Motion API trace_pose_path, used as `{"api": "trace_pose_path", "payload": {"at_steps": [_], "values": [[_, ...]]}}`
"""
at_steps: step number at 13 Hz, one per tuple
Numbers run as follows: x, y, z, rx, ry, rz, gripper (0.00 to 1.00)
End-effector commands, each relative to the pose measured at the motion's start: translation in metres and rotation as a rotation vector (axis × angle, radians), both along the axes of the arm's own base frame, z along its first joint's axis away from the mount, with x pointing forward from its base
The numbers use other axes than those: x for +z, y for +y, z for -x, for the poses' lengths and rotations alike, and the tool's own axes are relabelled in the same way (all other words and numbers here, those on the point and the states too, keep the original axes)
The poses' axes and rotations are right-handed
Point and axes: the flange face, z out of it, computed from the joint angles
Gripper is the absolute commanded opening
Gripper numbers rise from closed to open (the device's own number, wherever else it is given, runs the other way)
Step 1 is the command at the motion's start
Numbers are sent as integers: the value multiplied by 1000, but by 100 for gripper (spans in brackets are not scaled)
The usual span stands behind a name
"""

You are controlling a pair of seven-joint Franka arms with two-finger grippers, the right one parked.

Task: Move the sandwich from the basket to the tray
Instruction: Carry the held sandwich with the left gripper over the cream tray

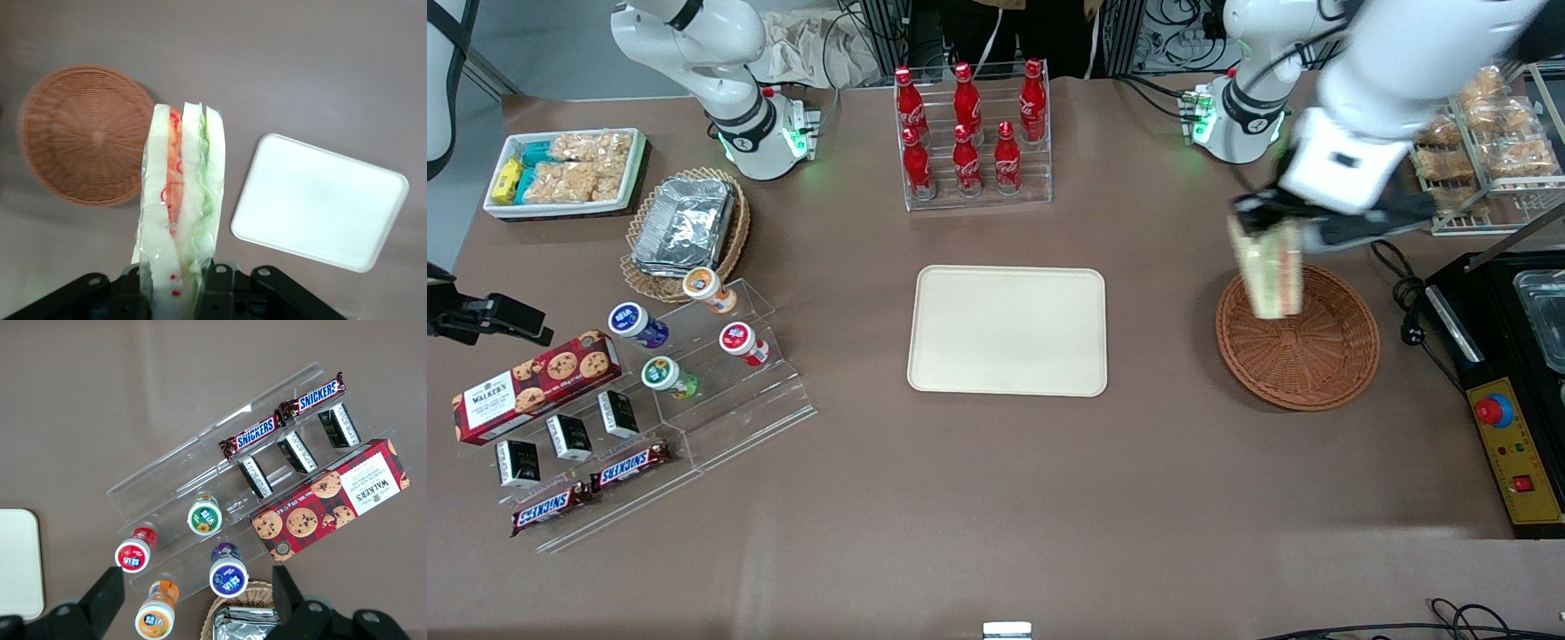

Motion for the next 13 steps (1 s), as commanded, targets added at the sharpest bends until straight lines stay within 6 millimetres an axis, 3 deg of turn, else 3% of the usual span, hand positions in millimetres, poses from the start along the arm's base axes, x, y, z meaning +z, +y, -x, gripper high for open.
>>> {"api": "trace_pose_path", "payload": {"at_steps": [1,3,7,10,13], "values": [[-27,-49,-1,-86,23,38,0],[-66,-91,7,-98,20,60,0],[-165,-147,20,-44,-9,33,0],[-240,-166,26,-99,-32,-16,0],[-304,-165,46,-157,-45,0,0]]}}
